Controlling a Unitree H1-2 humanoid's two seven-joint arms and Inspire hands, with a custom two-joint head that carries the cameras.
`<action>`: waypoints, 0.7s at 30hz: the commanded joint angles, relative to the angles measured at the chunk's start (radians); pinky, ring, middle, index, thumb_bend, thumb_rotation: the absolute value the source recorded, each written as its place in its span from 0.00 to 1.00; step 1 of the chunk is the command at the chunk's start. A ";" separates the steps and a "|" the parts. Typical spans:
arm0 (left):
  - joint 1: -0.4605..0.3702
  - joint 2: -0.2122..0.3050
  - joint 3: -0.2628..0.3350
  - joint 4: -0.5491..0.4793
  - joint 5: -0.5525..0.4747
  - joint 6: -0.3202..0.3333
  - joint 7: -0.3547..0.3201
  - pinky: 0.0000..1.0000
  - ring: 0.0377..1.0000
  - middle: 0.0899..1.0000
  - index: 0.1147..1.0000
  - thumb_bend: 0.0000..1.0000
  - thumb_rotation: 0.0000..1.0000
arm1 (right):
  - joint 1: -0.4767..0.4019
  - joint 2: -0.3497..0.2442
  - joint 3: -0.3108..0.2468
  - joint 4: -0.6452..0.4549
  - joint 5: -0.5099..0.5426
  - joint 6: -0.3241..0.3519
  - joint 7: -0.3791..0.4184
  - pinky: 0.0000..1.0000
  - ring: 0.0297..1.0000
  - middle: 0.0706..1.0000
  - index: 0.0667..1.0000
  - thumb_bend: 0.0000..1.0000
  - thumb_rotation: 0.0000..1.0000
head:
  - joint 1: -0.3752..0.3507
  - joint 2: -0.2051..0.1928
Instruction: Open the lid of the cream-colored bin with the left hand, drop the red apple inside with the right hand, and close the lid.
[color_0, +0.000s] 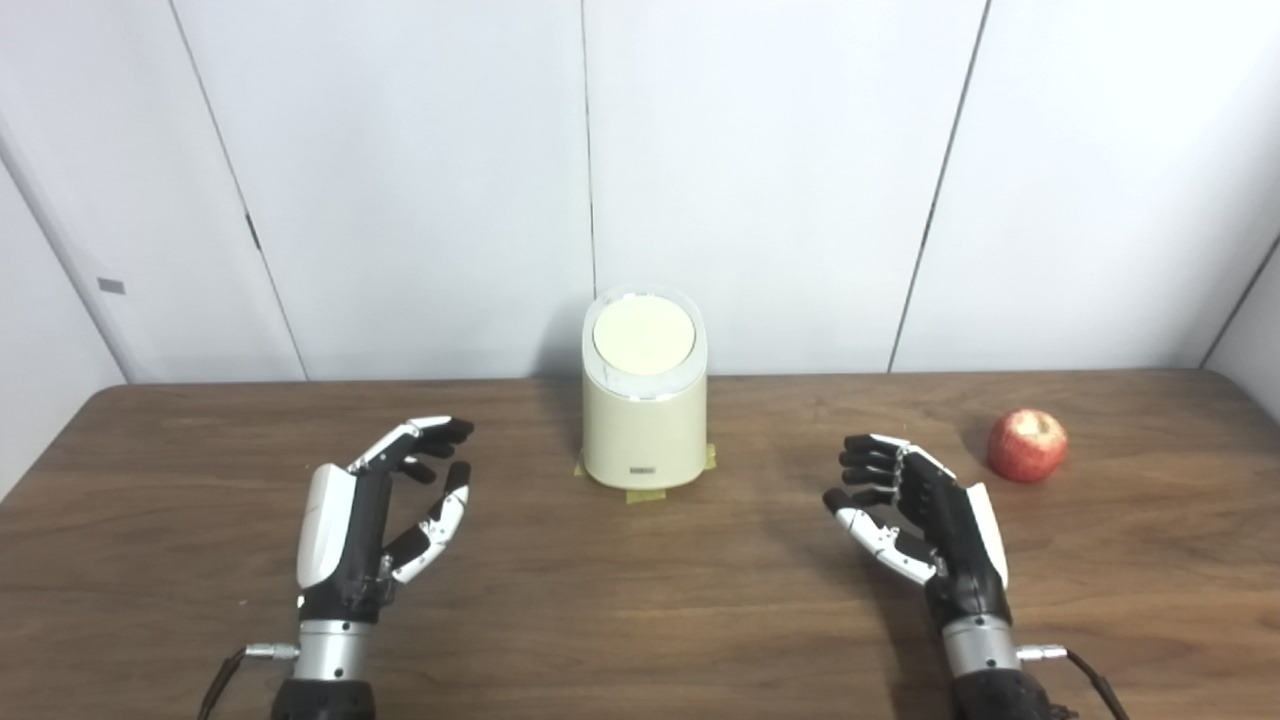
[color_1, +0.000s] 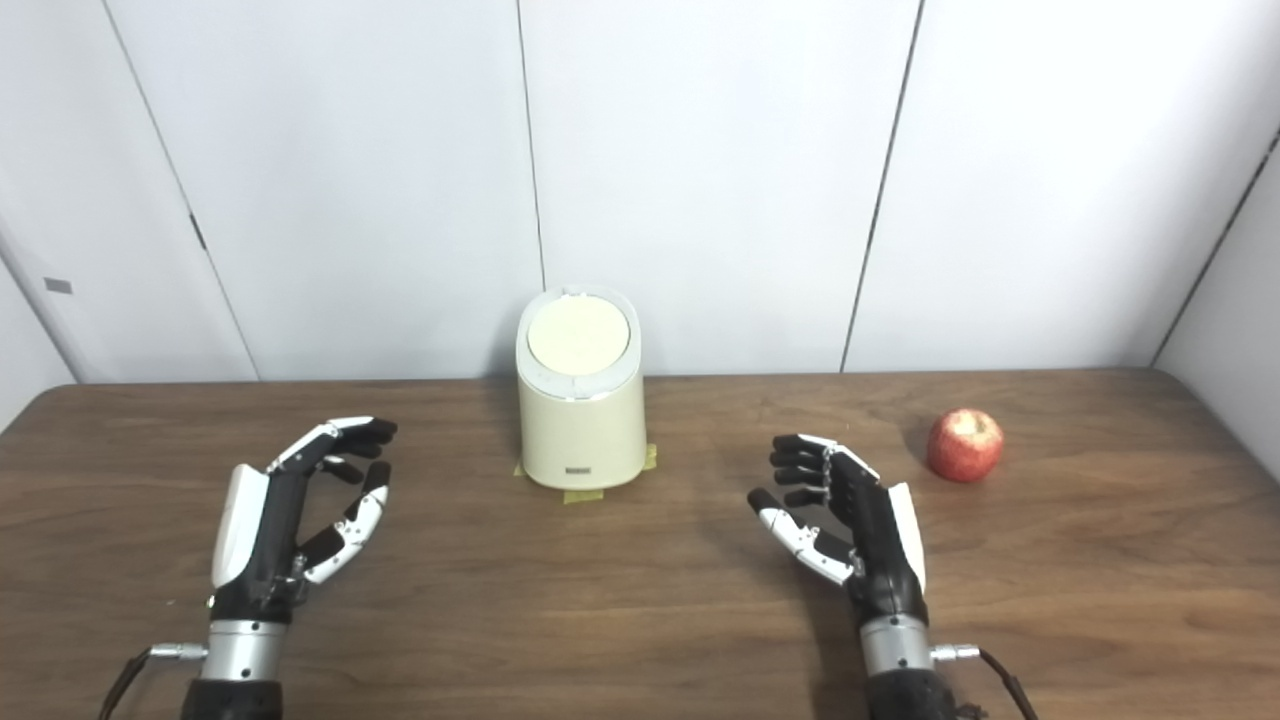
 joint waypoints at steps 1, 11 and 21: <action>0.039 -0.015 -0.008 0.023 -0.004 -0.005 0.006 0.53 0.63 0.64 0.63 0.26 0.28 | -0.020 -0.001 0.001 -0.014 -0.003 -0.025 -0.003 0.56 0.63 0.63 0.63 0.30 0.22 | -0.001 0.001; 0.042 -0.015 -0.010 0.017 -0.004 0.001 0.006 0.53 0.63 0.64 0.63 0.26 0.29 | -0.018 0.000 0.001 -0.016 -0.004 -0.024 -0.002 0.56 0.63 0.63 0.63 0.31 0.23 | -0.001 0.001; 0.040 -0.014 -0.002 -0.036 -0.034 0.034 -0.022 0.54 0.64 0.65 0.65 0.30 0.37 | -0.020 0.007 0.007 -0.007 -0.020 -0.029 -0.012 0.55 0.63 0.64 0.63 0.31 0.26 | -0.015 -0.003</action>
